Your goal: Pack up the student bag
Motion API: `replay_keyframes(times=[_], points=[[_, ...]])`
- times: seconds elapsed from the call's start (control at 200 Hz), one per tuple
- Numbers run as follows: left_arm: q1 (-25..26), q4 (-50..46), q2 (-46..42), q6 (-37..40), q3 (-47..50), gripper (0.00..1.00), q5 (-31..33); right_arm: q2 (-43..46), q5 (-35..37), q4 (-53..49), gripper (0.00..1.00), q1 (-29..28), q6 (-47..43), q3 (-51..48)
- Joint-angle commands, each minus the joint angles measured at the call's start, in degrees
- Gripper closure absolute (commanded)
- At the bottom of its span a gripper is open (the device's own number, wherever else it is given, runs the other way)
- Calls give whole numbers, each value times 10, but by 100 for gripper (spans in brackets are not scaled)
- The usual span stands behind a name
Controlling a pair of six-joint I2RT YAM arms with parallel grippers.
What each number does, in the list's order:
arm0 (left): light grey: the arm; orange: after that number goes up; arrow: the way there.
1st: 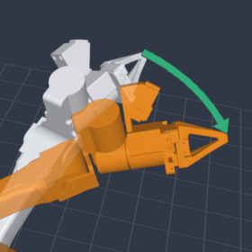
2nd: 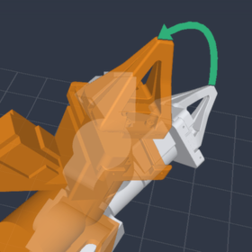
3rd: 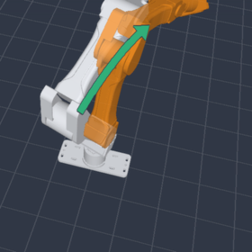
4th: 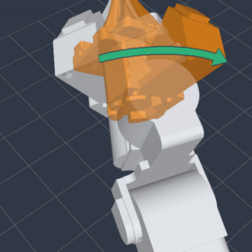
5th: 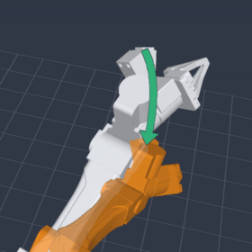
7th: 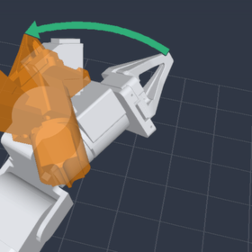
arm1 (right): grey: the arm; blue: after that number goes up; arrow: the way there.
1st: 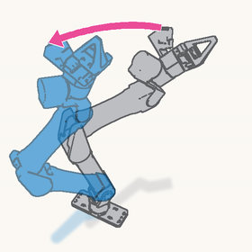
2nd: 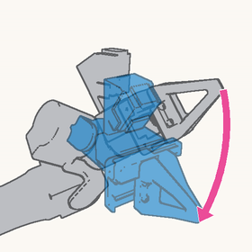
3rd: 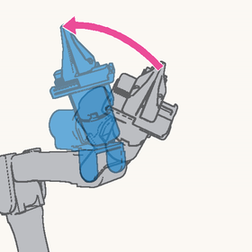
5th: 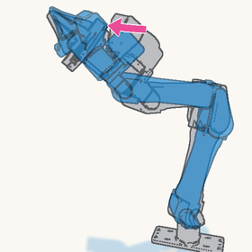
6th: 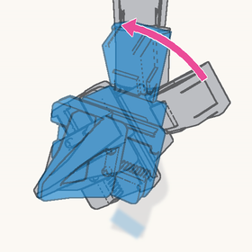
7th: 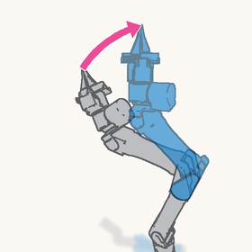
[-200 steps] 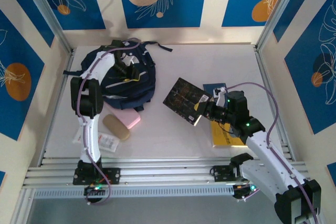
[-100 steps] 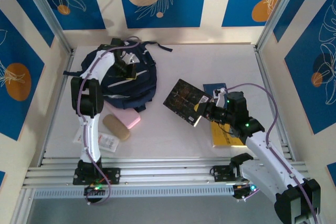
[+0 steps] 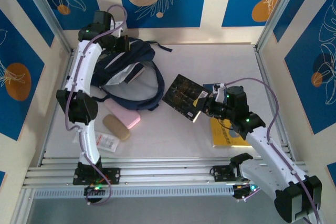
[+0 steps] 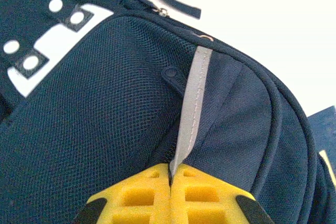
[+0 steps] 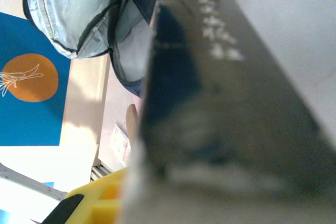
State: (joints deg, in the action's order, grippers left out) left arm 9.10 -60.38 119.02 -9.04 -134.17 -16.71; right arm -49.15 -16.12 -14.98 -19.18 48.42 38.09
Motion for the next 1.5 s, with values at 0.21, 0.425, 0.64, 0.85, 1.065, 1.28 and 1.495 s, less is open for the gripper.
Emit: replay_keyframes(times=[0.21, 0.425, 0.64, 0.85, 1.065, 1.28, 1.495], points=[[5, 107, -41, -105, -16, 100, -160, -50, -65, 69, 100, -7, 77, 87], [30, 157, -52, -146, 22, 100, -200, -137, -87, 159, 100, -11, 151, 102], [41, 174, -53, -175, 26, 100, -219, -249, -87, 206, 100, -45, 159, 165], [46, 202, -56, -203, 36, 100, -238, -392, -81, 263, 100, -84, 183, 246], [45, 222, -55, -230, 34, 100, -252, -566, -46, 266, 100, -117, 193, 383], [46, 257, -59, -261, 32, 100, -255, -748, 17, 235, 94, -135, 228, 559], [46, 255, -27, -271, -5, 100, -254, -882, 41, 90, 38, -168, 167, 770]])
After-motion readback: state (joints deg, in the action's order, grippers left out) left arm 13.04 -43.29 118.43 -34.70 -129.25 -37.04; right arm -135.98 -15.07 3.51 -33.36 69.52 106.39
